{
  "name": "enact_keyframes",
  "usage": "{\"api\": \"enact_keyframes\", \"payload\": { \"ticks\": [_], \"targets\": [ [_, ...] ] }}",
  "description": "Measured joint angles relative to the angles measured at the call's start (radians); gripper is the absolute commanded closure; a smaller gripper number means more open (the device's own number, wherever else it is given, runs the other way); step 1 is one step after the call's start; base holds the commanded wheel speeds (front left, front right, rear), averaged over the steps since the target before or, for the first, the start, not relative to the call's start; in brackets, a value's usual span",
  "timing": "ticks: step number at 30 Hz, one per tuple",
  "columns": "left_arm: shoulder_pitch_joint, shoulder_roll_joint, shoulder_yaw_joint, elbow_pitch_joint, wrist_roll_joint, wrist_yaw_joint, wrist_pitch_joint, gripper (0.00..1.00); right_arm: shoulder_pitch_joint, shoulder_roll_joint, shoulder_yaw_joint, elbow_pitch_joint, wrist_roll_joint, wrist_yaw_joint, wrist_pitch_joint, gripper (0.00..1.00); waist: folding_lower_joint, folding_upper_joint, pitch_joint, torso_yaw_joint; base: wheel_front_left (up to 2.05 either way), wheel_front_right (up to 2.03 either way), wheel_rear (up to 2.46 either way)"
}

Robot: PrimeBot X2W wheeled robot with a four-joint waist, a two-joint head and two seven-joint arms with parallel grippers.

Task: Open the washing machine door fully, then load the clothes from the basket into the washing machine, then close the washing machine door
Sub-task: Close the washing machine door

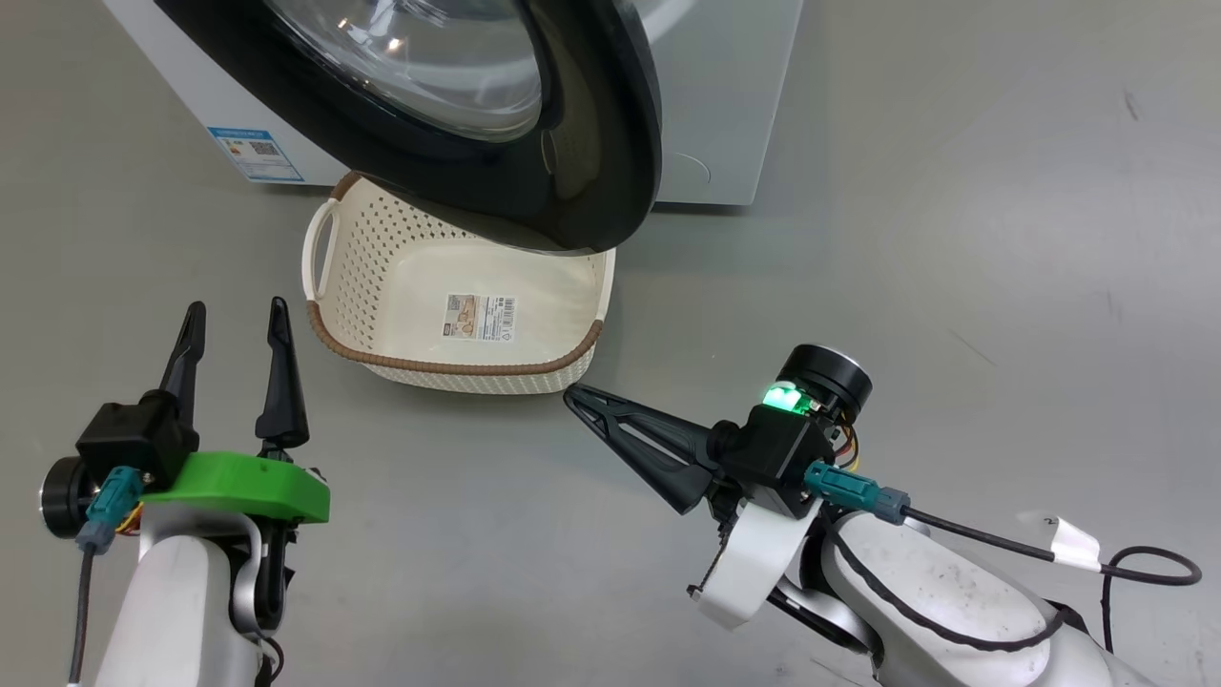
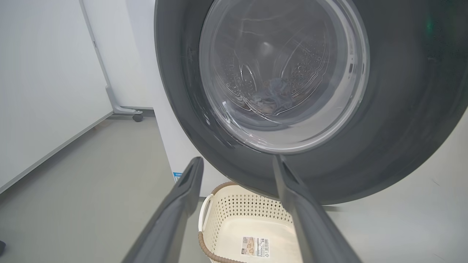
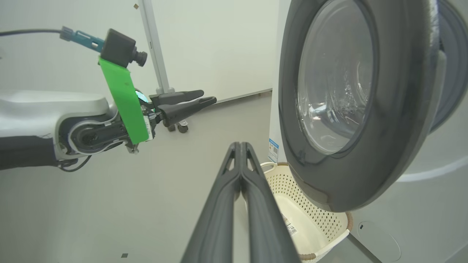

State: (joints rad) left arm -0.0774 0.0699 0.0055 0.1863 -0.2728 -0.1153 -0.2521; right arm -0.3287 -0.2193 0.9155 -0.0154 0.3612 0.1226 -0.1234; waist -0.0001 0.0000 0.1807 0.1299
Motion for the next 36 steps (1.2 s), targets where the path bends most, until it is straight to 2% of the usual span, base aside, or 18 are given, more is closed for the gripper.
{"api": "enact_keyframes", "payload": {
  "ticks": [5,11,29,36],
  "targets": [
    [-0.013,-0.015,-0.012,0.0,0.0,-0.003,0.0,0.0,-0.032,-0.033,0.043,0.035,0.021,0.0,0.039,1.0,0.0,0.0,0.017,0.039,0.0,0.0,0.0],
    [-0.032,-0.02,-0.031,-0.002,0.0,-0.003,0.0,0.0,-0.079,-0.052,0.047,0.075,0.034,0.0,0.06,1.0,0.0,0.0,0.045,0.083,0.0,0.0,0.0],
    [-0.092,-0.029,-0.077,-0.005,-0.009,-0.009,0.0,0.0,-0.201,-0.069,-0.121,0.178,0.053,-0.002,0.041,1.0,0.0001,0.0,0.142,0.179,0.0,0.0,0.0],
    [-0.097,-0.033,-0.089,0.002,-0.016,-0.012,0.0,0.0,-0.257,-0.056,-0.188,0.229,0.056,-0.047,-0.008,1.0,0.0001,0.0,0.162,0.21,0.0,0.0,0.0]
  ]
}}
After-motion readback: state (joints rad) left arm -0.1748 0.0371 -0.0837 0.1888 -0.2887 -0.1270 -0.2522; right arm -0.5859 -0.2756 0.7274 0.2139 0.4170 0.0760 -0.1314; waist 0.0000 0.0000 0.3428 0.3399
